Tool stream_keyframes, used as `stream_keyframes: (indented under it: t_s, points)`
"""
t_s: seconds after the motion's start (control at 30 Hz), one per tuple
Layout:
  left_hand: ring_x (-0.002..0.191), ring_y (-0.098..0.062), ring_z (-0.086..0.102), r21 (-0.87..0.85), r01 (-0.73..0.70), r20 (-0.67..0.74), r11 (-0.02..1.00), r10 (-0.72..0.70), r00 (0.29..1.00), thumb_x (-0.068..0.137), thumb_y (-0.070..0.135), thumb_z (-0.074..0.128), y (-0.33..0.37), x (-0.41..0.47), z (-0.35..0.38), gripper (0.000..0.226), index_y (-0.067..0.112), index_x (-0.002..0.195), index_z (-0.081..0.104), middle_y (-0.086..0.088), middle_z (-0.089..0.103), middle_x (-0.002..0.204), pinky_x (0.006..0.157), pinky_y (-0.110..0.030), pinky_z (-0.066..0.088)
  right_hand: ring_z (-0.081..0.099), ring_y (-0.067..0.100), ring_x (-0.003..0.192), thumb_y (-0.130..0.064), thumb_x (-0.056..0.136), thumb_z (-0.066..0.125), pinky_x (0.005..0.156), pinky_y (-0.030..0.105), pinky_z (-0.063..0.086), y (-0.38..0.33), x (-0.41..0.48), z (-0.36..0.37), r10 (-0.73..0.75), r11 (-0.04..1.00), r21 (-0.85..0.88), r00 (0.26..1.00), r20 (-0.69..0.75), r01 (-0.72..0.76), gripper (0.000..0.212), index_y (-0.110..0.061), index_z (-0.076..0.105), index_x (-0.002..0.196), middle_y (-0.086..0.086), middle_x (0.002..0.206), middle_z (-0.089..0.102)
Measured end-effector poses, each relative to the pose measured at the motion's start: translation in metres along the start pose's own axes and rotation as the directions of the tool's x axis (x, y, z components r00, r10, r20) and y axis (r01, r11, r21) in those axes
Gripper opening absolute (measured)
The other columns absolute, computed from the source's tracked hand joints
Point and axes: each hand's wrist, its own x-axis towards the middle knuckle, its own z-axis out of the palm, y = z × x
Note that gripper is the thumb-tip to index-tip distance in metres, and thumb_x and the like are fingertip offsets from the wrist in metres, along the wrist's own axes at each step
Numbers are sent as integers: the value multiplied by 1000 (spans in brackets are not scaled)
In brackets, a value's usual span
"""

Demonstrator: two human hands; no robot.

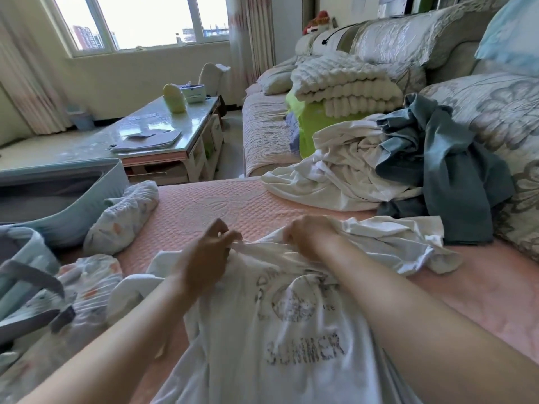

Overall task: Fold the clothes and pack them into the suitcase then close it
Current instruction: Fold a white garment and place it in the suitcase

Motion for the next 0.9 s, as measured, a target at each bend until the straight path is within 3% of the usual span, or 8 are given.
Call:
stream_keyframes:
  t_s: [0.07,0.17,0.4,0.57,0.67,0.77,0.83,0.9]
  points:
    - [61,-15,52,-84,-46,77,995,52,996,77,6,61,4,-14,-8,23,27,86,66,7,56,91,53,-28,45,65,27,110,-20,98,49,88,34,52,-4,4,3,59,996,-69,998,17,-58,29,-27,71,115,4,124,67]
    - [66,-14,50,-67,114,320,991,-87,944,89,25,53,16,-26,-15,13,31,77,52,9,55,70,65,-31,45,63,28,114,-17,98,49,88,36,52,-6,2,7,108,987,-127,994,28,-104,31,-21,67,122,7,128,62]
    - [96,-30,62,216,360,362,908,-417,834,100,35,46,15,7,-2,37,9,98,72,-14,67,107,75,-28,42,64,29,111,-6,96,47,86,38,55,-5,-2,10,214,959,-181,976,-46,-219,32,-9,63,124,11,125,61]
    - [75,-22,58,436,265,511,860,-479,714,92,24,61,8,40,-13,21,7,99,72,-2,61,81,70,-28,49,66,36,105,-11,96,43,84,38,51,6,8,5,403,906,217,898,-179,-363,26,-8,62,114,17,113,68]
    - [95,-25,66,404,268,424,874,-439,792,97,17,53,-4,68,-19,20,6,105,68,-3,63,90,76,-28,50,62,37,105,-17,98,44,85,37,47,14,28,3,655,599,690,744,-131,-406,22,-5,59,109,17,110,66]
    - [87,-26,65,292,362,258,885,-438,861,95,11,51,-23,87,-18,16,9,100,67,-8,68,99,71,-33,53,60,32,112,-18,98,47,88,32,43,26,47,4,761,306,879,649,5,-365,21,-9,60,112,12,115,67]
    - [82,-23,61,216,341,155,915,-377,913,98,13,50,-23,84,-13,16,15,98,65,-8,67,98,71,-36,54,58,31,118,-18,98,47,93,31,42,29,49,11,678,317,866,731,78,-387,29,-11,54,126,12,126,63]
    - [81,-21,58,116,298,100,948,-309,946,101,17,47,-21,71,-4,17,18,98,63,-4,64,99,69,-33,51,51,31,129,-19,95,50,103,33,40,26,46,24,526,497,746,837,149,-444,53,-9,36,146,14,143,51]
